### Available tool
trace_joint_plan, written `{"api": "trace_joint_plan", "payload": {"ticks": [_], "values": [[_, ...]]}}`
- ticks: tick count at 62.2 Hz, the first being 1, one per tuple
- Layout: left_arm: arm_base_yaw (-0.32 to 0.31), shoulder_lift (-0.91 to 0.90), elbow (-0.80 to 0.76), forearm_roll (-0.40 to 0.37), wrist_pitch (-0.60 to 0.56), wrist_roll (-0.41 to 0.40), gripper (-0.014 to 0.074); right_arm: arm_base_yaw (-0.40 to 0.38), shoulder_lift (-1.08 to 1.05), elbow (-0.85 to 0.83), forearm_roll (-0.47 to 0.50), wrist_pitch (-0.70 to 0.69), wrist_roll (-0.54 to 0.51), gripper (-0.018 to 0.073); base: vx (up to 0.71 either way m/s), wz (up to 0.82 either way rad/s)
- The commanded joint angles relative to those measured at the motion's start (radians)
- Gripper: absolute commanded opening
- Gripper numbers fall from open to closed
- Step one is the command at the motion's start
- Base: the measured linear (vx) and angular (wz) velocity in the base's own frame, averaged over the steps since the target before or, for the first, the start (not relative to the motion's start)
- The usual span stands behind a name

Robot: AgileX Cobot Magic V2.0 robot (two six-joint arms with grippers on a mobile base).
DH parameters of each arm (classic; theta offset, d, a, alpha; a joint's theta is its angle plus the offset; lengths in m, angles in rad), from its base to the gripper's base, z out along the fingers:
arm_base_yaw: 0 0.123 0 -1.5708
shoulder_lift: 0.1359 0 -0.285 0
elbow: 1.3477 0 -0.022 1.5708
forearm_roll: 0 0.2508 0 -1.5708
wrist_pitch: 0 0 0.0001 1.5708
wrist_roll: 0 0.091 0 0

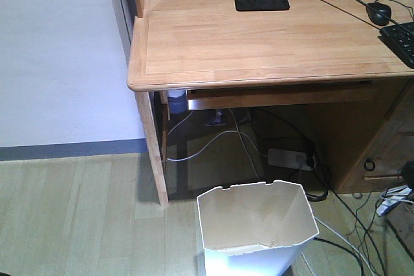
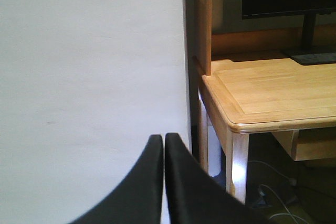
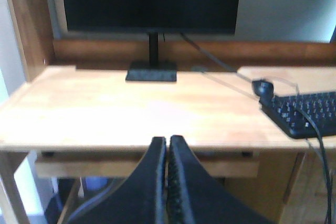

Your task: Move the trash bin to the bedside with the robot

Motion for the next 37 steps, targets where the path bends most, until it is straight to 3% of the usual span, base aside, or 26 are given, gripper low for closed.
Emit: {"api": "trace_joint_plan", "payload": {"ticks": [1, 17, 37], "values": [[-0.001, -0.007, -0.021, -0.005, -0.073, -0.004, -0.0006, -0.006, 0.062, -0.034, 0.001, -0.095, 0.000, -0.0009, 0.00, 0.00], [-0.001, -0.007, -0.021, -0.005, -0.073, -0.004, -0.0006, -0.006, 0.132, -0.033, -0.012, -0.102, -0.067, 0.0038, 0.00, 0.00], [-0.001, -0.007, -0.021, -0.005, -0.073, -0.004, -0.0006, -0.006, 0.134, -0.033, -0.007, -0.099, -0.079, 0.0386, 0.00, 0.00]]}}
